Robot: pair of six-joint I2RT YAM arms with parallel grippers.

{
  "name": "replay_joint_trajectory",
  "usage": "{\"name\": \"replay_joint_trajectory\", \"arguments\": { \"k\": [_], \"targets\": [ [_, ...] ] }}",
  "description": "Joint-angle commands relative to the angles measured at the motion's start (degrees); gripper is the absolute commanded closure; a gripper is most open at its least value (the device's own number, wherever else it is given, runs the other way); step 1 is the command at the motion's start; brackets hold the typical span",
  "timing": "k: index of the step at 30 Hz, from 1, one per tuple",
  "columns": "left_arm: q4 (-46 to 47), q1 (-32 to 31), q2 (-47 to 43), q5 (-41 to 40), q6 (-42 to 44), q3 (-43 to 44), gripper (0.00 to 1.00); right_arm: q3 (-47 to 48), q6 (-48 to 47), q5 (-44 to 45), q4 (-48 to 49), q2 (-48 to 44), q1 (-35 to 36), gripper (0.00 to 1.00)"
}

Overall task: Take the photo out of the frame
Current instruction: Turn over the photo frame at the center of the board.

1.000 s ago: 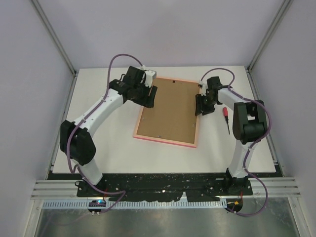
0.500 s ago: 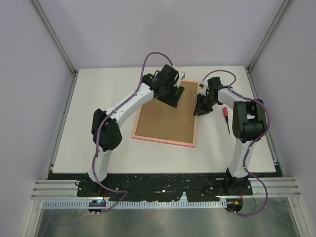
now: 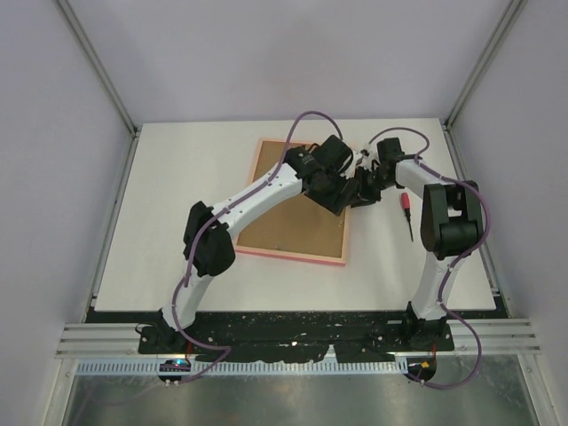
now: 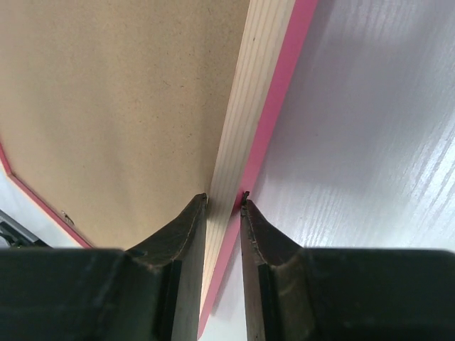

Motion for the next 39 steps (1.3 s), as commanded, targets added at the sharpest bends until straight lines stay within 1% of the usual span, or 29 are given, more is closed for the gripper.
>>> {"name": "replay_joint_trajectory", "arguments": {
  "k": [1,4,7,9,13,17,18,20,22,28,32,39],
  "targets": [
    [-0.6,-2.8,1.6,-0.5,-1.0,2.1,0.37,1.0,1.6,-6.6,0.9,-6.6,0.0,0.92],
    [-0.1,-4.8,2.3,-1.1,-0.8,1.6,0.38,0.9,1.8,-7.4,1.1,-6.7,-0.3,0.92],
    [1.6,-7.0,1.4,-3.6,1.6,-1.8,0.38,0.7,1.8,-7.8,1.6,-6.6,-0.3,0.92],
    [3.6,-8.1,-0.3,-6.7,4.0,-5.5,0.38,0.6,1.6,-7.3,1.8,-6.4,-0.4,0.92],
    [12.1,-9.1,-7.0,-7.7,8.7,-17.1,0.37,0.5,1.2,-7.2,1.8,-5.7,-0.4,0.92],
    [14.0,-11.1,-10.0,-9.0,13.4,-22.3,0.38,0.2,1.2,-7.1,2.1,-5.6,-0.6,0.92],
    [15.1,-11.8,-10.8,-9.8,13.4,-24.4,0.38,0.2,1.2,-7.1,2.0,-5.6,-0.7,0.92],
    [16.6,-13.3,-12.4,-11.6,16.5,-27.2,0.38,0.3,1.1,-7.0,2.0,-5.4,-1.0,0.92],
    [17.6,-14.7,-14.0,-13.3,18.4,-29.0,0.38,0.5,1.1,-7.1,2.0,-5.1,-1.3,0.92],
    [19.9,-18.1,-16.4,-14.7,21.5,-33.6,0.36,1.1,1.0,-8.0,1.7,-4.2,-2.1,0.92],
    [23.1,-20.7,-17.4,-19.0,23.7,-37.0,0.35,1.2,0.9,-9.1,1.6,-4.2,-2.3,0.92],
    [28.2,-23.0,-16.7,-26.6,25.6,-41.0,0.35,1.8,0.9,-9.8,1.0,-4.9,-2.6,0.92]
  ]
}}
